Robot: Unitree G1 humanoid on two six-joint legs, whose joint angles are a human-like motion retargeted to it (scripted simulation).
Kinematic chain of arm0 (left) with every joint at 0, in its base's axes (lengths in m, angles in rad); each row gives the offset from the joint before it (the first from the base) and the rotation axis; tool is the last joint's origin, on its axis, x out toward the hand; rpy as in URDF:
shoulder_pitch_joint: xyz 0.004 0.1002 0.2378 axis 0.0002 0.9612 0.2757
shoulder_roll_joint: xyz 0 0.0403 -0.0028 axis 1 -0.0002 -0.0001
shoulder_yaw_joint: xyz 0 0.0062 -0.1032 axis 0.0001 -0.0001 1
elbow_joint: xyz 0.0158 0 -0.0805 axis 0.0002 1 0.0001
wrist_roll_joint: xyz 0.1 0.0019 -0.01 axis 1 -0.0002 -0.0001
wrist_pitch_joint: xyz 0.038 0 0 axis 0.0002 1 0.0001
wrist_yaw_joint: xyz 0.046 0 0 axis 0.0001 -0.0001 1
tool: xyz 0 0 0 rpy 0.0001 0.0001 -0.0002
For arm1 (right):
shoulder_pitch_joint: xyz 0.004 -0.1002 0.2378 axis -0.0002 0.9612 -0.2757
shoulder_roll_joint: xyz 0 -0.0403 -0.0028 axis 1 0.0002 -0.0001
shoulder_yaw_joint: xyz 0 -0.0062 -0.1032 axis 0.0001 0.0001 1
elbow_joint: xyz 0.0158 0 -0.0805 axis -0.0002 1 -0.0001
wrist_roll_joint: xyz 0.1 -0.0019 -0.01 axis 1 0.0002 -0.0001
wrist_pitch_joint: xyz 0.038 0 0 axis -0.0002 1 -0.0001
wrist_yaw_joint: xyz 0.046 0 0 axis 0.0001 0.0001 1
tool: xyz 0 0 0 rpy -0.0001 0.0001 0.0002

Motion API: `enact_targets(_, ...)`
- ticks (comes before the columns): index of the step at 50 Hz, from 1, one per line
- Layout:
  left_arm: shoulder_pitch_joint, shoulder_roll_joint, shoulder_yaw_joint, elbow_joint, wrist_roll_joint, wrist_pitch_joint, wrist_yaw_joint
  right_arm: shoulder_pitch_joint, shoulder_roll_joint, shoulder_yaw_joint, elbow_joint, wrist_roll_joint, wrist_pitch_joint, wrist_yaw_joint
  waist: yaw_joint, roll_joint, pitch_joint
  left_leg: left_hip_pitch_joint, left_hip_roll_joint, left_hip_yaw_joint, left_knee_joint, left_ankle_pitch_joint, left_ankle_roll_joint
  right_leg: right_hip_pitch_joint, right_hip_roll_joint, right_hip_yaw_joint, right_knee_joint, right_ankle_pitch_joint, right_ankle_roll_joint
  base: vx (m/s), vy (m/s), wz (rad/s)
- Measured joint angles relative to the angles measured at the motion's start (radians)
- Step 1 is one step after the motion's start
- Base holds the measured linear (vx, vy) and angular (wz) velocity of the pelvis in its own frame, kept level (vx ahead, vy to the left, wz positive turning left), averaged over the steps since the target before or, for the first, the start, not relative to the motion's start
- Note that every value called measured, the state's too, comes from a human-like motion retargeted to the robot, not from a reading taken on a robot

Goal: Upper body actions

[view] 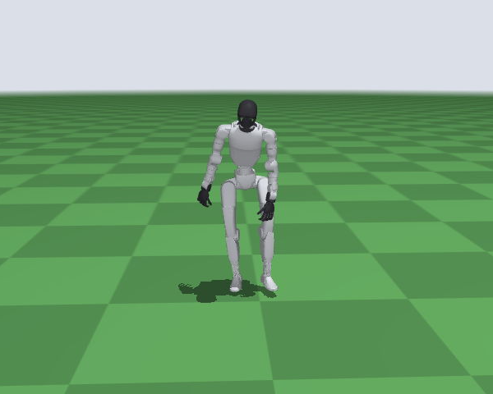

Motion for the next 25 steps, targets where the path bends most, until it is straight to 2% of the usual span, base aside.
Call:
enact_targets(8,-0.09,0.054,0.068,-0.002,-0.178,-0.044,0.003,-0.056,-0.014,0.02,-0.012,0.02,-0.015,0.012,0.015,-0.016,0.065,-0.037,0.002,0.05,-0.009,-0.008,0.013,-0.048,-0.001,0.062,-0.025,0.009,0.022,-0.11,0.08,-0.38)
enact_targets(11,-0.13,0.086,0.074,-0.008,-0.2,-0.055,0.044,-0.078,-0.024,0.029,-0.02,0.017,-0.036,0.005,0.023,-0.025,0.091,-0.082,-0.002,0.036,0.029,-0.004,-0.01,-0.076,-0.009,0.084,-0.022,0.0,0.029,-0.1,0.08,-0.1)
enact_targets(14,-0.189,0.109,0.084,-0.009,-0.221,-0.074,0.061,-0.112,-0.037,0.043,-0.018,0.011,-0.057,-0.004,0.035,-0.033,0.12,-0.171,0.0,-0.027,0.111,0.029,-0.048,-0.118,-0.008,0.11,-0.013,-0.006,0.035,-0.12,0.05,-0.03)
enact_targets(18,-0.246,0.146,0.103,-0.042,-0.284,-0.122,0.039,-0.179,-0.058,0.081,-0.008,-0.028,-0.049,0.013,0.055,-0.055,0.141,-0.273,-0.034,-0.202,0.096,-0.013,-0.041,-0.189,-0.012,0.133,0.002,-0.006,0.053,-0.1,0.12,-0.47)
enact_targets(20,-0.253,0.167,0.12,-0.071,-0.311,-0.145,0.047,-0.209,-0.063,0.104,-0.011,-0.049,-0.036,0.02,0.06,-0.046,0.142,-0.28,-0.04,-0.266,0.015,0.047,-0.037,-0.212,0.016,0.138,0.003,-0.015,0.052,0.03,0.25,-0.54)
enact_targets(22,-0.274,0.187,0.135,-0.1,-0.338,-0.166,0.081,-0.247,-0.08,0.11,-0.022,-0.065,-0.034,0.021,0.03,-0.042,0.142,-0.308,-0.049,-0.221,0.025,0.006,0.002,-0.261,-0.002,0.128,0.028,-0.033,0.053,0.0,0.28,0.01)
enact_targets(25,-0.311,0.241,0.143,-0.126,-0.36,-0.18,0.121,-0.283,-0.099,0.112,-0.049,-0.061,-0.044,0.012,0.02,-0.026,0.142,-0.382,-0.033,-0.212,0.038,0.016,-0.012,-0.33,-0.009,0.122,0.067,-0.061,0.063,0.01,0.26,0.02)
